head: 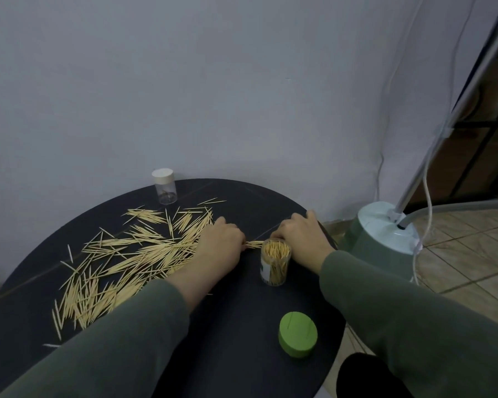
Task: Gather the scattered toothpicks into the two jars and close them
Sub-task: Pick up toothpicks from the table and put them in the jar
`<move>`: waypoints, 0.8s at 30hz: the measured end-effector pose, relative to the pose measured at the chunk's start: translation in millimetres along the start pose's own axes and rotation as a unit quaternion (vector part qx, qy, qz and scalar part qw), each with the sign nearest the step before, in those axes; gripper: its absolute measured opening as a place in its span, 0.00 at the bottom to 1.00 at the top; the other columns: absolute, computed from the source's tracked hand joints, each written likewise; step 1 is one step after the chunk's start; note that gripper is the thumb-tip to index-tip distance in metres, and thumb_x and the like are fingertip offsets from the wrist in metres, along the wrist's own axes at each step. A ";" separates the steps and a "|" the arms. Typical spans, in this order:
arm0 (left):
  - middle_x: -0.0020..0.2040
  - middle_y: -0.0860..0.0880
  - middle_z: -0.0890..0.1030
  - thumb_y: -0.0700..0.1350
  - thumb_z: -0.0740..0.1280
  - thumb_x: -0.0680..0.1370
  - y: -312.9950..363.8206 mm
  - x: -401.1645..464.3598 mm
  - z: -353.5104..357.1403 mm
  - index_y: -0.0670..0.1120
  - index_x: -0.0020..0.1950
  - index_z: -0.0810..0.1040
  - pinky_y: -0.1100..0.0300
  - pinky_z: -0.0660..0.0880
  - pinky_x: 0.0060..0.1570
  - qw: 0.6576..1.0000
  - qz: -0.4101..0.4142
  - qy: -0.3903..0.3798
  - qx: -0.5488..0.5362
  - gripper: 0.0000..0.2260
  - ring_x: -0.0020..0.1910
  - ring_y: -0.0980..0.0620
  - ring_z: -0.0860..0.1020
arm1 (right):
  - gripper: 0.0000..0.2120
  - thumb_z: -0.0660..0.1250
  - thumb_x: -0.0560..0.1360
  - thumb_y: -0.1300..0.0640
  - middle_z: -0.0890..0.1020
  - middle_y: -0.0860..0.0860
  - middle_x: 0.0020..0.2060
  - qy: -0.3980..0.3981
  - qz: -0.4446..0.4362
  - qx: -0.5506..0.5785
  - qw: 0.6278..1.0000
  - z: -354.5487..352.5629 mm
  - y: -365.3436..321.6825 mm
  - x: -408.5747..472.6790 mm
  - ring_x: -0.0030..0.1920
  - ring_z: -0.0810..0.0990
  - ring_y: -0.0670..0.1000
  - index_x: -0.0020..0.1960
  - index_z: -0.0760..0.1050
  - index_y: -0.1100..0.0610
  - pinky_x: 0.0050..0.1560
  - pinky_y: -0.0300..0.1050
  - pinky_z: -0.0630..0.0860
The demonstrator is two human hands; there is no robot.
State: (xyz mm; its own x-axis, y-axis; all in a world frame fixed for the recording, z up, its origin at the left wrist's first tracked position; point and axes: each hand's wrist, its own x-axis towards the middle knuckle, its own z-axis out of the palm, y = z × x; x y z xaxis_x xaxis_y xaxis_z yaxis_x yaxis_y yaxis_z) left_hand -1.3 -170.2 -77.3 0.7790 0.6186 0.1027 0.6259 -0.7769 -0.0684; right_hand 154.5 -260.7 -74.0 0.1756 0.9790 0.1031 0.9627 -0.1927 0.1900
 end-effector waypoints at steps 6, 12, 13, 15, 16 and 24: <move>0.59 0.50 0.78 0.50 0.61 0.81 0.3 -2.2 -6.2 0.51 0.62 0.78 0.57 0.70 0.49 1.000 0.015 0.003 0.007 0.12 0.57 0.50 0.71 | 0.15 0.54 0.82 0.50 0.79 0.48 0.55 -0.012 -0.020 -0.013 1.000 -0.7 3.6 -2.8 0.58 0.73 0.54 0.65 0.73 0.39 0.56 0.54 0.61; 0.59 0.50 0.78 0.50 0.61 0.81 -1.9 -3.2 -8.9 0.53 0.63 0.78 0.58 0.70 0.49 0.999 0.034 0.007 0.033 0.13 0.57 0.50 0.71 | 0.14 0.55 0.82 0.50 0.77 0.49 0.55 -0.031 -0.008 -0.010 0.999 -2.0 1.3 -2.5 0.58 0.72 0.54 0.61 0.76 0.43 0.57 0.54 0.61; 0.59 0.50 0.77 0.51 0.62 0.81 -2.2 -3.2 -9.3 0.53 0.63 0.78 0.58 0.70 0.49 0.999 0.033 0.007 0.033 0.13 0.57 0.50 0.71 | 0.13 0.55 0.82 0.50 0.77 0.49 0.55 -0.031 -0.007 -0.002 0.999 -1.4 2.3 -2.7 0.58 0.72 0.54 0.59 0.77 0.43 0.57 0.53 0.60; 0.59 0.50 0.77 0.51 0.62 0.81 -2.6 -3.1 -9.7 0.53 0.63 0.78 0.59 0.70 0.49 0.999 0.034 0.008 0.032 0.13 0.57 0.50 0.71 | 0.13 0.55 0.82 0.49 0.78 0.48 0.54 -0.030 -0.002 0.020 0.999 -0.4 4.9 -3.6 0.57 0.72 0.53 0.57 0.78 0.42 0.58 0.53 0.60; 0.59 0.50 0.77 0.51 0.62 0.81 -3.0 -3.3 -9.7 0.53 0.64 0.78 0.59 0.70 0.49 0.999 0.034 0.007 0.031 0.13 0.57 0.50 0.71 | 0.13 0.55 0.82 0.48 0.78 0.48 0.54 -0.031 0.001 0.032 0.999 -0.3 6.0 -4.1 0.57 0.72 0.53 0.57 0.78 0.42 0.59 0.54 0.60; 0.60 0.51 0.75 0.51 0.63 0.80 -2.2 -3.9 -13.8 0.54 0.63 0.78 0.58 0.70 0.50 1.000 0.025 0.016 0.007 0.13 0.58 0.50 0.68 | 0.13 0.55 0.82 0.48 0.78 0.48 0.55 -0.039 0.010 0.056 0.998 -0.2 5.5 -8.0 0.58 0.72 0.52 0.59 0.78 0.42 0.61 0.54 0.60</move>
State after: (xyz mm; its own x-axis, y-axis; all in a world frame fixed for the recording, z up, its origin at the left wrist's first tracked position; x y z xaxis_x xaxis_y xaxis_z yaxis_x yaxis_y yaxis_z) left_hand -6.2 -172.5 -63.9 0.8073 0.5753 0.1313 0.5876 -0.8042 -0.0889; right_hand 158.3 -269.6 -73.6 0.2065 0.9780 0.0294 0.9750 -0.2082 0.0771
